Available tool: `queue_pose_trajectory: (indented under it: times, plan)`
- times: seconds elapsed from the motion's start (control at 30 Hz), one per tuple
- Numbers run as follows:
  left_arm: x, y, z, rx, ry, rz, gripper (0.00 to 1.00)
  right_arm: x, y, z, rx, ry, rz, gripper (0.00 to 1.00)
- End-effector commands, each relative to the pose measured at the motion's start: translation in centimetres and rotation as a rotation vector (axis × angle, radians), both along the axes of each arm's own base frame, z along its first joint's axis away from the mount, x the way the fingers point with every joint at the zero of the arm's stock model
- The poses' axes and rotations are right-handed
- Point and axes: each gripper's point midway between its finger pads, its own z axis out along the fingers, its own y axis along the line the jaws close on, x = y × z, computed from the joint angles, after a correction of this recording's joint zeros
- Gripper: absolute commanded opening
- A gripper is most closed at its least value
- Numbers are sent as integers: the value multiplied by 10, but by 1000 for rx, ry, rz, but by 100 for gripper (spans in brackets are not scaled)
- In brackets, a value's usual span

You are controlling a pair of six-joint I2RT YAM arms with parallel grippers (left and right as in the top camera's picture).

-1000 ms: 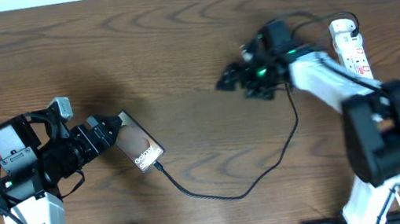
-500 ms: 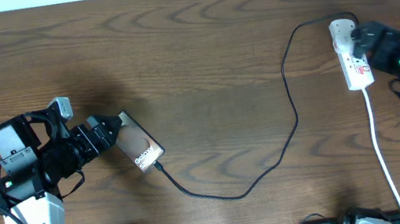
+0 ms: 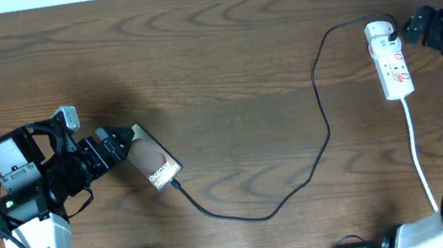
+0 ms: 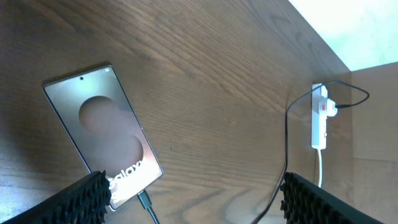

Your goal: Plug charger to phone and switch on socket

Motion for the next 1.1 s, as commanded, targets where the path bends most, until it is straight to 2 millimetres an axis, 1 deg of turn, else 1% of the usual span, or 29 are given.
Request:
queue_pose_trajectory:
  times: [0.0, 0.17, 0.2, 0.4, 0.53, 0.67, 0.8, 0.93, 1.07]
  plan:
    - [3, 2, 7, 27, -30, -11, 86, 26, -6, 9, -9, 0, 114, 99]
    - [3, 2, 7, 27, -30, -11, 86, 44, -18, -14, 30, 80, 122, 99]
    - [3, 2, 7, 27, -31, -12, 86, 47, -22, -23, 44, 92, 121, 99]
    - [5, 3, 8, 33, -42, -14, 86, 52, -26, -52, 127, 99, 175, 99]
    - [5, 3, 9, 35, -48, -14, 86, 57, -24, -69, 212, 82, 216, 99]
    - [6, 3, 9, 36, -49, -14, 87, 58, -23, -90, 237, 111, 227, 99]
    - [6, 3, 9, 36, -48, -14, 86, 61, -17, -110, 297, 124, 247, 99]
    - [6, 3, 8, 35, -48, -14, 86, 62, -16, -129, 323, 152, 250, 99]
    - [6, 3, 8, 36, -48, -14, 86, 64, -10, -135, 326, 156, 269, 99]
